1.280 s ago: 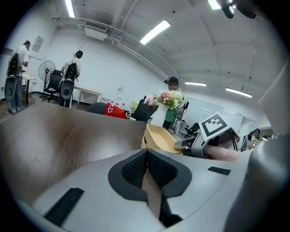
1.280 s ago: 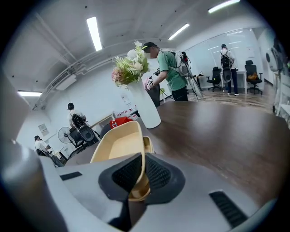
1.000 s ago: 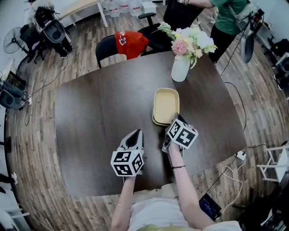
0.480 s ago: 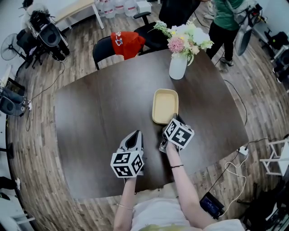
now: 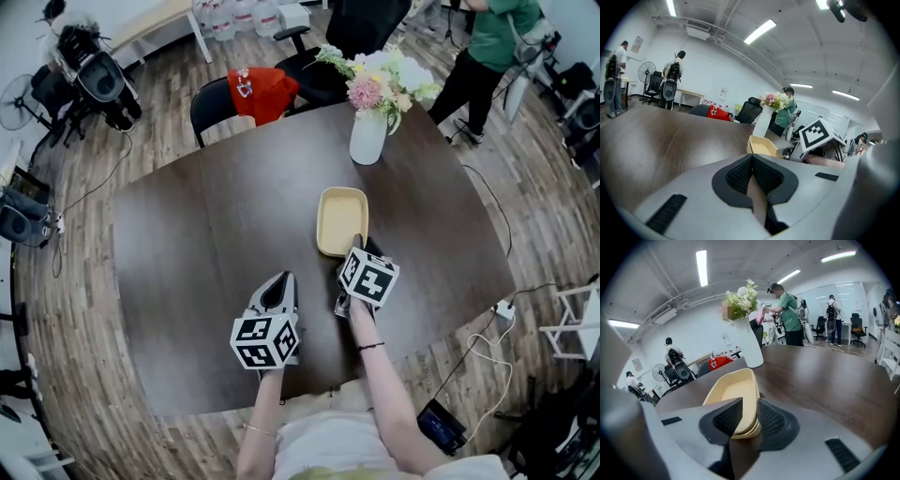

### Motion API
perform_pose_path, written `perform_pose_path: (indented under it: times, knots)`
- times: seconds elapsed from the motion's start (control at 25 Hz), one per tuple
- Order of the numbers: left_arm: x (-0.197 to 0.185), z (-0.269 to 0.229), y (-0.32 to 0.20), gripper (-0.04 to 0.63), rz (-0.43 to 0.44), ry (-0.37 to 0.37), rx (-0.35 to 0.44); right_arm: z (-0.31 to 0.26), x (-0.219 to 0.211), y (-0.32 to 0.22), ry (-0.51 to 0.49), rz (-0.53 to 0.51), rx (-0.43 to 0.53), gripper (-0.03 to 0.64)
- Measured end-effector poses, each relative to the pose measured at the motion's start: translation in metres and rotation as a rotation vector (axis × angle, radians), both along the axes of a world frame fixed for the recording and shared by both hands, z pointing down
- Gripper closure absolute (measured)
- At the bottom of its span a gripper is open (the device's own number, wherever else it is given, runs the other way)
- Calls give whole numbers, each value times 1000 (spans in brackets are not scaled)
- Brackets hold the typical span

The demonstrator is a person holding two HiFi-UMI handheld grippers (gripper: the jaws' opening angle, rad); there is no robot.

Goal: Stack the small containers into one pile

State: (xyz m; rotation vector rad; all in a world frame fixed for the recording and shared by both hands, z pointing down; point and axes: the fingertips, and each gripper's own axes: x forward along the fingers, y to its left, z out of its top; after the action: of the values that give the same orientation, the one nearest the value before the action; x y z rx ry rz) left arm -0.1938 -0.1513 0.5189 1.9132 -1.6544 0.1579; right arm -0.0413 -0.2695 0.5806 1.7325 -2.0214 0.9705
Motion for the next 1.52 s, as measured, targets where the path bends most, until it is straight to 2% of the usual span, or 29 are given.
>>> perform_pose_path:
  times: [0.08,0.24,0.4,0.56,0.64,0.72,1.08,1.32,1.52]
  knots:
    - [1,0,0,571,5,2,2,-1,-1,0,16,-19,13,494]
    - [3,-1,-1,571,20,4,12,-2,0,2,23,-41,30,459]
    - [2,-4,0,571,30,2,28,-9,6,6,-5,-57,60,460]
    - [1,-10,2,571,30,-11,49,-19,15,8,6,-116,99,476]
    - [1,-14,4,571,31,-22,60,-25,18,11,2,-163,117,542]
    - [2,-20,8,571,32,-39,74,-33,16,14,-14,-234,137,565]
    - [9,-64,32,571,-3,-142,182,-96,-1,47,-147,-589,299,584]
    - [10,-94,53,571,-60,-197,250,-142,0,69,-239,-732,417,591]
    - [4,-112,70,571,-112,-241,297,-173,5,84,-286,-784,483,594]
